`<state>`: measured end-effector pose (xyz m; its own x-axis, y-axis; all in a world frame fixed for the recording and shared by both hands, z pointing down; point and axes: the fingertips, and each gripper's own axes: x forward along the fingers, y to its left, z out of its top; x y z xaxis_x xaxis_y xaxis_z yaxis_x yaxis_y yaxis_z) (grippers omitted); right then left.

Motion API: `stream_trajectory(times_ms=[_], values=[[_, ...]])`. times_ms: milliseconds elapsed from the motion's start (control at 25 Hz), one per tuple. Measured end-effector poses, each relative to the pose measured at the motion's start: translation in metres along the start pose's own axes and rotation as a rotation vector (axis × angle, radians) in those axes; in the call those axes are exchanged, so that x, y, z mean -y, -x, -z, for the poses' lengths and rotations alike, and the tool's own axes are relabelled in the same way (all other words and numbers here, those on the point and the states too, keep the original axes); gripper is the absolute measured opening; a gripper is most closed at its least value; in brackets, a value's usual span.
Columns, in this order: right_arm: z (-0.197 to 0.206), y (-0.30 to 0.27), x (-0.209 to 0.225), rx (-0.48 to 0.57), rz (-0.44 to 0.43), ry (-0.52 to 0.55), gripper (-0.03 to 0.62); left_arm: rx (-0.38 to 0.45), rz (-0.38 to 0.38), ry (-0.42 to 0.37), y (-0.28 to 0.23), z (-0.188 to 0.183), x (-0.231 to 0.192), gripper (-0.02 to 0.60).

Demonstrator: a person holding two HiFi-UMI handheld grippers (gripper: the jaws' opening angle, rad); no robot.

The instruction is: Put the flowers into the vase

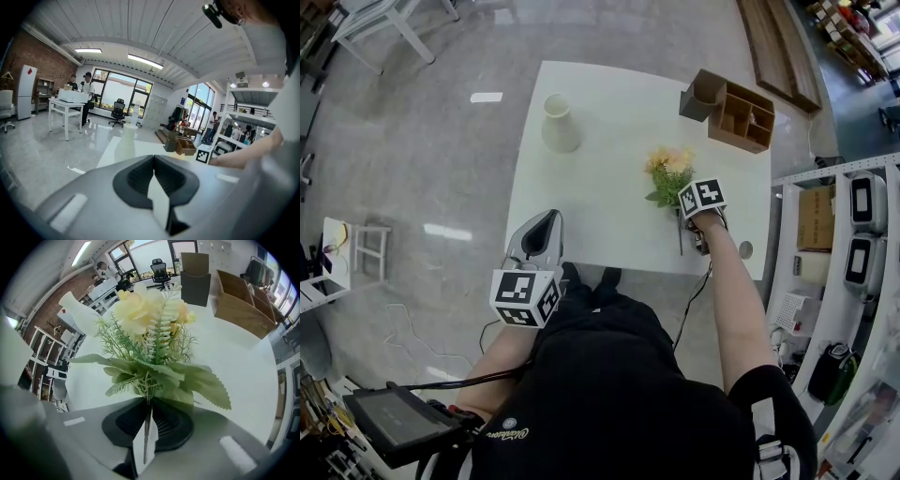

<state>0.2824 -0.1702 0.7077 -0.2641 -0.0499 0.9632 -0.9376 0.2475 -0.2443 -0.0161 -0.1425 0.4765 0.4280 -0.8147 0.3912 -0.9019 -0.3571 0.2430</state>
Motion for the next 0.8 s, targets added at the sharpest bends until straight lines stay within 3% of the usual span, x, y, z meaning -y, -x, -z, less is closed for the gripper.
stream_trajectory(times_ms=[520, 640, 800], values=[[0.0, 0.012, 0.001, 0.043, -0.01, -0.009, 0.031, 0.011, 0.014, -0.009, -0.003, -0.006, 0.005, 0.007], [-0.008, 0.025, 0.0, 0.102, -0.002, 0.007, 0.029, 0.015, 0.012, -0.013, -0.004, -0.007, 0.006, 0.007], [-0.024, 0.058, -0.006, 0.256, 0.013, 0.035, 0.03, 0.022, 0.009, -0.019, -0.004, -0.009, 0.01, 0.007]])
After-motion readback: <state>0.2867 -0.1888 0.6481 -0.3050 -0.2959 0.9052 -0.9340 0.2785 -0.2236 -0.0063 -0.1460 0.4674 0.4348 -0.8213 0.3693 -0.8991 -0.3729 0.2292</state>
